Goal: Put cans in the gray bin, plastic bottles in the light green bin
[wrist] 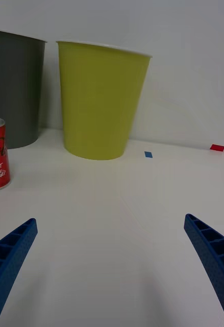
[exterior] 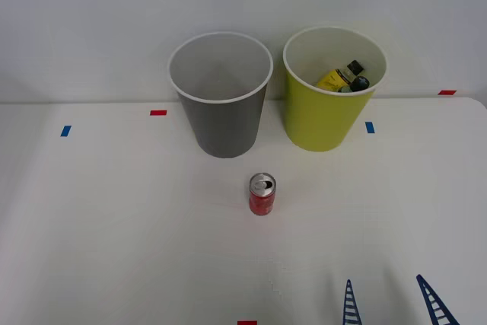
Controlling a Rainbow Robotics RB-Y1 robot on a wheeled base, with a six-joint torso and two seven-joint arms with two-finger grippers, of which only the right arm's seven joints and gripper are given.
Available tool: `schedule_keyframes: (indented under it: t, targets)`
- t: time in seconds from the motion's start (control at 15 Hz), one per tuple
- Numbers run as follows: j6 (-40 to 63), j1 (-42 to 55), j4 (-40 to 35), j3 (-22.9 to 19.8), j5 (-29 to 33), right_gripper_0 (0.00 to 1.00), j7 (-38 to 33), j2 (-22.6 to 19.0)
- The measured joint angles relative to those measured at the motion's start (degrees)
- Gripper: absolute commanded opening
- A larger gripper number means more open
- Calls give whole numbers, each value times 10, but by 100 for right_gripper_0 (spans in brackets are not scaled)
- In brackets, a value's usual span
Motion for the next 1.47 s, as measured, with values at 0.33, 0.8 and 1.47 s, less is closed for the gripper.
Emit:
schedule_keyframes:
  t: [0.33, 0.8, 1.47]
  targets:
    - [0, 0, 0, 0, 0, 100, 0, 0]
    - [0, 0, 0, 0, 0, 100, 0, 0]
    - [0, 0, 0, 0, 0, 100, 0, 0]
